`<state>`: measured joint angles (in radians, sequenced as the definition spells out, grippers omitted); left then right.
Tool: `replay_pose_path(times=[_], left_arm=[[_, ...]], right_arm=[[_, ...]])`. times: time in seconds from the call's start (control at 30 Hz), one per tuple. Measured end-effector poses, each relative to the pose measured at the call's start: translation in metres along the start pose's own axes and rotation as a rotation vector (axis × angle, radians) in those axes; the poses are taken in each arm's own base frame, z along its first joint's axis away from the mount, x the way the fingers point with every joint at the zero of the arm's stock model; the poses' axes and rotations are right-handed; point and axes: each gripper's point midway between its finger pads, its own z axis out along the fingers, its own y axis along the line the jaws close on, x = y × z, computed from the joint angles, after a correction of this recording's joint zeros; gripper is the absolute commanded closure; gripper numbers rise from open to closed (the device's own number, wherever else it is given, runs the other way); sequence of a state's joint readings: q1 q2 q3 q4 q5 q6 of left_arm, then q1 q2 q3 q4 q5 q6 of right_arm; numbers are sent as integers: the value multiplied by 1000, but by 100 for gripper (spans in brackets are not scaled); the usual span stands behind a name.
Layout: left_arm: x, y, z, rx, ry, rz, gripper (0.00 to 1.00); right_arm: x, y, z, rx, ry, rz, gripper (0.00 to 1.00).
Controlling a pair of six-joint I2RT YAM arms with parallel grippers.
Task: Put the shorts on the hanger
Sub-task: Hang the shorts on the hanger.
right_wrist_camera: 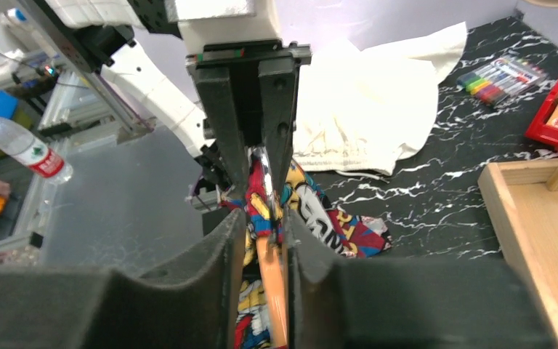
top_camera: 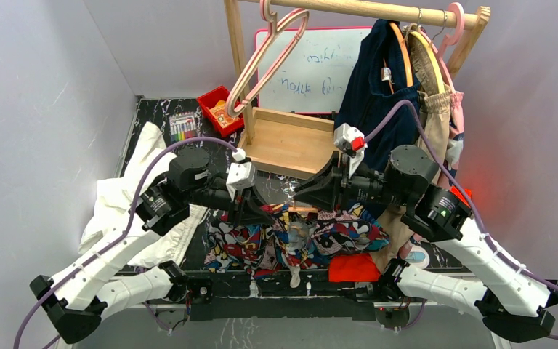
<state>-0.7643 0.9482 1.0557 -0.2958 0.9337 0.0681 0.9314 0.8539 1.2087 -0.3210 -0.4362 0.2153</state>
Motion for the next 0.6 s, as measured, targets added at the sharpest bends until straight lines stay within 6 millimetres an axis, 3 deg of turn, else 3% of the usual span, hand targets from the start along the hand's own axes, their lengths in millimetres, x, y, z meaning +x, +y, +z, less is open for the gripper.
replay_pose_path(times=[0.27, 0.33, 0.6], left_arm=[[-10, 5, -11, -100, -34, 56, 100], [-12, 4, -14, -108, -41, 66, 100], [-12, 2, -14, -104, -42, 61, 100]], right_arm=[[11, 5, -5, -13, 82, 33, 46], [20, 4, -6, -8, 120, 52, 45], [27, 1, -2, -8, 148, 64, 49]])
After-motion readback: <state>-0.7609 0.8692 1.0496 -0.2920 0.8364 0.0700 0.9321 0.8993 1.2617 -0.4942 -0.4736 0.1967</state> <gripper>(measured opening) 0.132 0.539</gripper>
